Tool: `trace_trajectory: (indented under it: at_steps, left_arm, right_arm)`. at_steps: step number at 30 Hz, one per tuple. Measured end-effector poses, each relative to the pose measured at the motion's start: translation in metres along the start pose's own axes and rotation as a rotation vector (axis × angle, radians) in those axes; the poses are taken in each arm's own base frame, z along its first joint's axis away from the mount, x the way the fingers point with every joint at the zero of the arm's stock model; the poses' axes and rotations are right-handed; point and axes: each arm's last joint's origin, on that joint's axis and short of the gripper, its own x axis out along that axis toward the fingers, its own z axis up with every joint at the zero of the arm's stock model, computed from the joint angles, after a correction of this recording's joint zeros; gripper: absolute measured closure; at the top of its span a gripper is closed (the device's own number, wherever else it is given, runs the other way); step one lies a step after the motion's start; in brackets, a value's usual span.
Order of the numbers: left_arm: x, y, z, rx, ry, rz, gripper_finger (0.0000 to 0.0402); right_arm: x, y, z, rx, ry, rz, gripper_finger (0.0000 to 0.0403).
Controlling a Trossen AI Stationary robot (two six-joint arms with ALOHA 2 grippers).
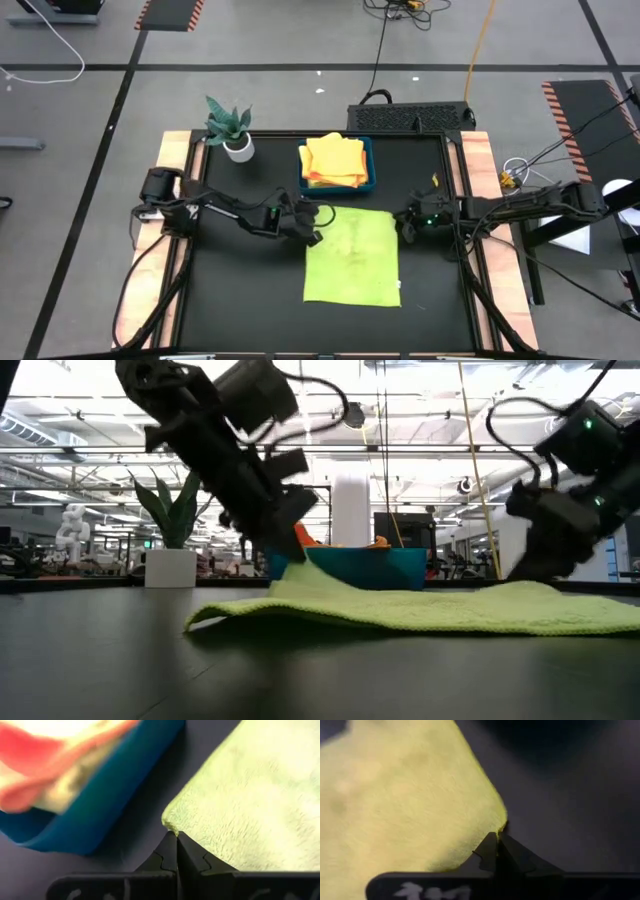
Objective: Fold microfiber towels
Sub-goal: Fold the green microfiber cloth
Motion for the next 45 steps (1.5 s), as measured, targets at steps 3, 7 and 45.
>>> trace_trajectory:
  at_steps: [3,7,45]
  left_arm:
    - [-0.017,-0.003,0.009,0.015,-0.058,0.000,0.0401]
    - [-0.042,-0.007,0.019,0.056,-0.127,0.001,0.0401]
    - [-0.147,-0.095,-0.056,0.495,-0.251,-0.180,0.0401]
  right_arm:
    - [-0.003,0.007,0.013,-0.014,-0.056,0.032,0.0401]
    - [-0.007,0.014,0.023,-0.041,-0.092,0.052,0.0402]
    - [-0.058,0.121,-0.013,-0.212,-0.192,0.507,0.0403]
